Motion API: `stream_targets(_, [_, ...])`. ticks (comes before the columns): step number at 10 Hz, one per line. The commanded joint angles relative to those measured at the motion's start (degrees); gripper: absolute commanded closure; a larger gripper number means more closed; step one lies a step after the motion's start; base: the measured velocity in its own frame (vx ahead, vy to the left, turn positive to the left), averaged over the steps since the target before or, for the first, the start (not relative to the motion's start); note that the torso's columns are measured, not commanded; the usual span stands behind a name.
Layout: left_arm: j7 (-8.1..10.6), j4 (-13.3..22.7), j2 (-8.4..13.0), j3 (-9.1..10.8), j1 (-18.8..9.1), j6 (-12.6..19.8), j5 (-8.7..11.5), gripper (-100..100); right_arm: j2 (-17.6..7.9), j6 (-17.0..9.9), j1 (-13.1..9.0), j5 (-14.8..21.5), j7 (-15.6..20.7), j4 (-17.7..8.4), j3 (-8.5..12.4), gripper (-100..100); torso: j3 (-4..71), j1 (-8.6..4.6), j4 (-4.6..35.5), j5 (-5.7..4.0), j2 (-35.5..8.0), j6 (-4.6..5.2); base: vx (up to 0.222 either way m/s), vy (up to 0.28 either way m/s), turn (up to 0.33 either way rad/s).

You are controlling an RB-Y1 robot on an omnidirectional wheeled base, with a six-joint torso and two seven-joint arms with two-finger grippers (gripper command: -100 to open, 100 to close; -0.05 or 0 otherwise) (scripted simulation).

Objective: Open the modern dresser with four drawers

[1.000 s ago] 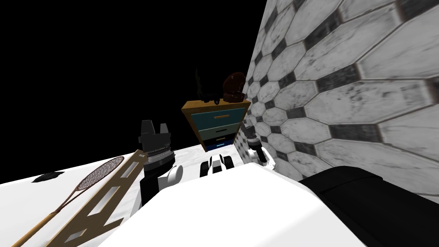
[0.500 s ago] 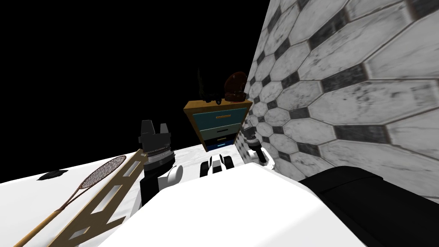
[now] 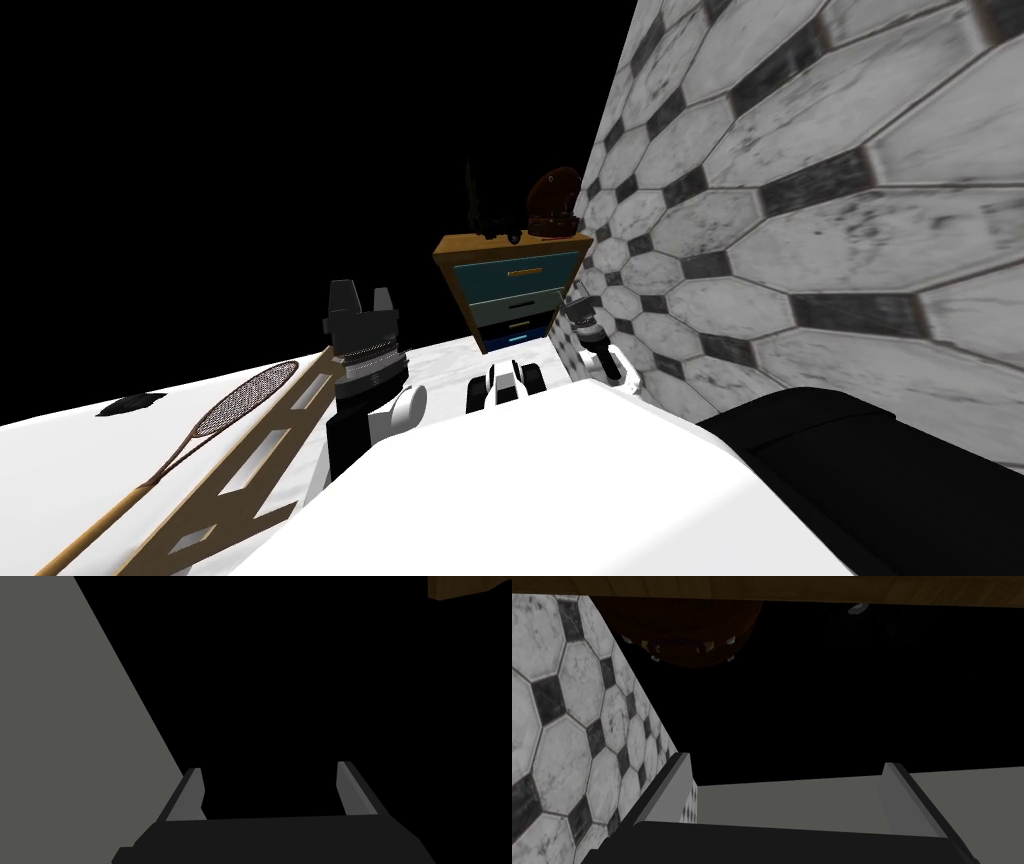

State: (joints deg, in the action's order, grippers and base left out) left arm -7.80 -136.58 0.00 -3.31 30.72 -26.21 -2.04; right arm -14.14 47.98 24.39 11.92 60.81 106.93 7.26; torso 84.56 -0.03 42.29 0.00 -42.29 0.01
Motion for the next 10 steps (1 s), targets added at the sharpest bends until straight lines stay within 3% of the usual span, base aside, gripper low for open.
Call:
stream_targets(1, [0.00,0.00,0.00,0.00,0.00,0.00,0.00,0,-0.19,1.20,-0.39,1.43,4.51,-2.24,0.54,-100,0.01,0.05,-0.01,0.00,0.02,-0.01,0.015,0.036,0.017])
stream_targets(2, [0.00,0.00,0.00,0.00,0.00,0.00,0.00,0,-0.19,1.20,-0.39,1.43,5.91,-2.24,0.54,-100,0.02,0.05,-0.01,0.01,0.03,0.00,0.011,0.018,-0.004])
stream_targets(3, [0.00,0.00,0.00,0.00,0.00,0.00,0.00,0,-0.32,2.33,-0.80,2.79,7.66,-4.50,1.11,-100,0.01,0.00,0.00,0.00,0.01,0.00,0.019,0.041,0.020])
stream_targets(5, [0.00,0.00,0.00,0.00,0.00,0.00,0.00,0,-0.32,2.33,-0.80,2.79,10.70,-4.50,1.11,-100,0.01,0.06,0.00,0.02,0.01,-0.01,0.011,0.028,0.009])
stream_targets(6, [0.00,0.00,0.00,0.00,0.00,0.00,0.00,0,-0.41,3.40,-1.23,4.15,12.47,-6.81,1.71,-100,-0.01,-0.02,0.00,-0.01,-0.02,0.00,0.015,0.036,0.024])
stream_targets(8, [0.00,0.00,0.00,0.00,0.00,0.00,0.00,0,-0.41,3.40,-1.23,4.15,15.45,-6.81,1.71,-100,0.01,0.05,-0.01,0.01,0.02,0.00,0.014,0.028,0.003])
stream_targets(9, [0.00,0.00,0.00,0.00,0.00,0.00,0.00,0,-0.50,4.39,-1.68,5.48,17.16,-9.18,2.35,-100,0.00,-0.01,0.00,0.00,0.00,0.00,0.020,0.035,0.019])
stream_targets(10, [0.00,0.00,0.00,0.00,0.00,0.00,0.00,0,-0.50,4.39,-1.68,5.48,18.67,-9.18,2.35,-100,0.01,0.04,-0.01,0.00,0.03,-0.01,0.019,0.041,0.009])
